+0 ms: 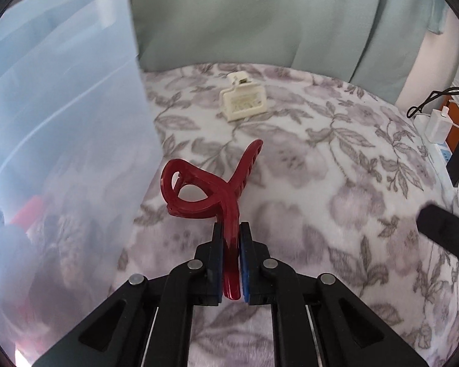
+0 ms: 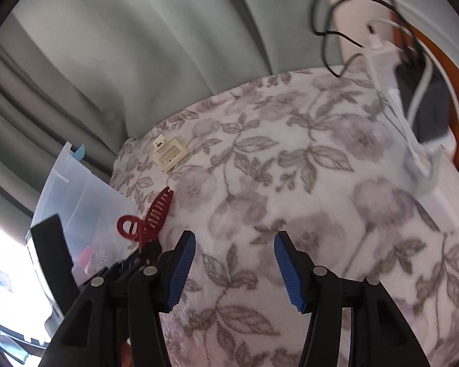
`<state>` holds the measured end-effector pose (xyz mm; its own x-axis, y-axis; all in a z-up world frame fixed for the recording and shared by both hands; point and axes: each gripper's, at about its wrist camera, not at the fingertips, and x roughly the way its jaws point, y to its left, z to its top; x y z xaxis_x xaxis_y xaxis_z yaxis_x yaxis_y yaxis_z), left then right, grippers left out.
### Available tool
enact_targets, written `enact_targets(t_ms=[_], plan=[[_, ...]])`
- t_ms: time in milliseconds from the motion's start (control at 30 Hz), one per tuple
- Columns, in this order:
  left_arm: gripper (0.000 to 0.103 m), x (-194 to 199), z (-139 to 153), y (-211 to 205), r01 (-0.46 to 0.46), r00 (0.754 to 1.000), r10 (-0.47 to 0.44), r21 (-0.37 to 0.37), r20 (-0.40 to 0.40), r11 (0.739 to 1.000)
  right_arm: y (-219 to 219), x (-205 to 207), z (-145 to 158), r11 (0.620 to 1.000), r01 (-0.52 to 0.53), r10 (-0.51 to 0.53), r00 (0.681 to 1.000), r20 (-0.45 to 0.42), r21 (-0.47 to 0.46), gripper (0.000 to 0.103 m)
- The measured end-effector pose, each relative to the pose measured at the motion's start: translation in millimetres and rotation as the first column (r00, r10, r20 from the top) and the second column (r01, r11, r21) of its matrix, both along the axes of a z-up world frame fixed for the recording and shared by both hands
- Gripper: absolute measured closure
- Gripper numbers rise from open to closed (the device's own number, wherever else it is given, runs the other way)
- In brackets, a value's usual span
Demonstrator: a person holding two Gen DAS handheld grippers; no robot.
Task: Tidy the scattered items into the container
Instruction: 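Grasp the red claw clip with the left tool while the right tool grasps the cream claw clip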
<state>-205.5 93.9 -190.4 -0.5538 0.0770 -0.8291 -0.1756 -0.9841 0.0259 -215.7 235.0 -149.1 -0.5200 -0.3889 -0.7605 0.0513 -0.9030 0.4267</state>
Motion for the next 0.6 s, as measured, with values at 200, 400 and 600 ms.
enact_targets(t_ms=[200,400,600], plan=[[0.094,-4.9,2.9,-12.2,-0.089,0.996,0.090,0.013,-0.017,0.996,-22.0,-21.9,-0.9,0.998,-0.062,0.062,0.998,-0.003,0.033,0.046],[0.094,-13.4,0.2,-13.1,-0.109,0.994,0.109,0.009,-0.024,0.994,-50.7,-44.4,-0.3,0.983,-0.165,0.167,0.986,-0.013,0.085,0.046],[0.093,-18.5,-2.4,-15.7,-0.141,0.990,0.142,0.029,-0.014,0.990,-78.7,-75.1,-0.3,0.959,-0.258,0.263,0.964,-0.036,0.117,0.045]])
